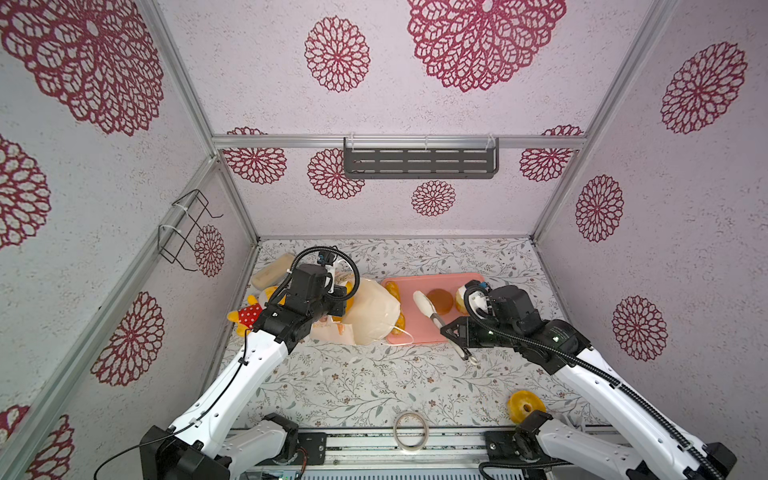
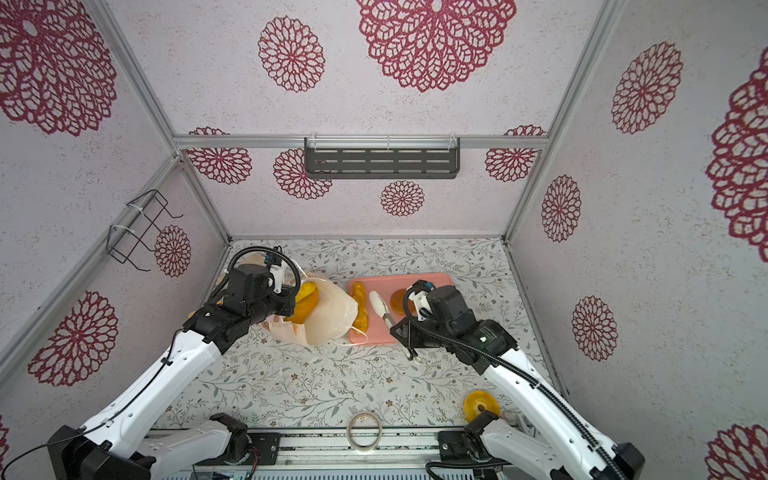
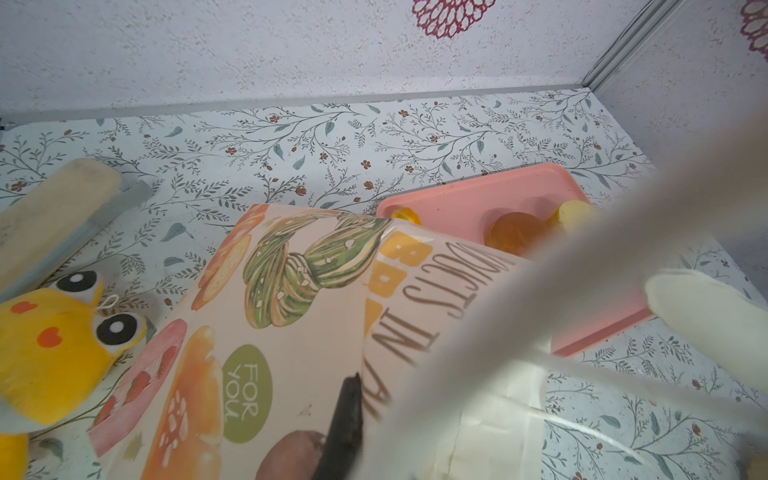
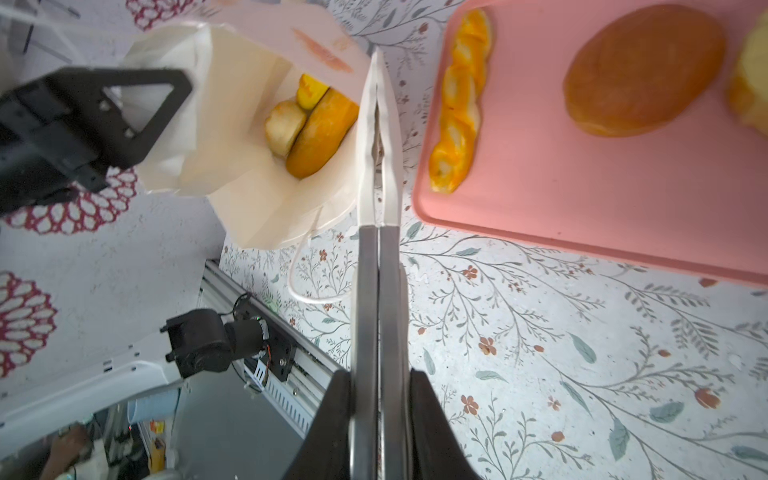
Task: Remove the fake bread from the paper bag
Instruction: 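Move the open right tongs back into the bag toward the cream bun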
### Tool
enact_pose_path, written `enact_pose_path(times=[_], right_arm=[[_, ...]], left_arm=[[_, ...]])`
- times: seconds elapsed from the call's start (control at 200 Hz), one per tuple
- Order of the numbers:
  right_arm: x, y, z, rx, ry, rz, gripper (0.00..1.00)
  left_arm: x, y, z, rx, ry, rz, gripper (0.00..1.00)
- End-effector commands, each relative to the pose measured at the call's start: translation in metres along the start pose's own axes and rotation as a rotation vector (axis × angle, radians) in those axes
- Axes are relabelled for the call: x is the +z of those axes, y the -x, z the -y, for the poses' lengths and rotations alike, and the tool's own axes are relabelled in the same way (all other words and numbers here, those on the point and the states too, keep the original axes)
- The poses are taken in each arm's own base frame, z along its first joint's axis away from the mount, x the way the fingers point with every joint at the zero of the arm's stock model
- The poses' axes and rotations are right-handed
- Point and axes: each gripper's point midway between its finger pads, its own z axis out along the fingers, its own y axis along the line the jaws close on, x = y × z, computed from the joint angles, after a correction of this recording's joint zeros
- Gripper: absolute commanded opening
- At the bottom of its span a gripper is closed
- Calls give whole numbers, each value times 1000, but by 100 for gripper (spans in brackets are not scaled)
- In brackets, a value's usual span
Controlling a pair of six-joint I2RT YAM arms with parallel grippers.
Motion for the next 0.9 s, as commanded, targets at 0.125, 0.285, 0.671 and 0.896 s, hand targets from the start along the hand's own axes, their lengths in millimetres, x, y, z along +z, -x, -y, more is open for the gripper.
enact_pose_path(times=[0.125,0.285,0.671,0.896], right_arm=[[13,-23,-58,-187,94,-116,0],[25,-35,-74,-222,106,-159,0],[69,-29,-103,-167,126,-113,0],[98,-20,-105,-135,112,-91,0]], left_arm=[[-14,4,17,87,-102,51,0],[-22,-4,28,144,-174,62,0],[-24,-17,31,150,-206,61,0],[-36,-16,43,194,-284,100,0]])
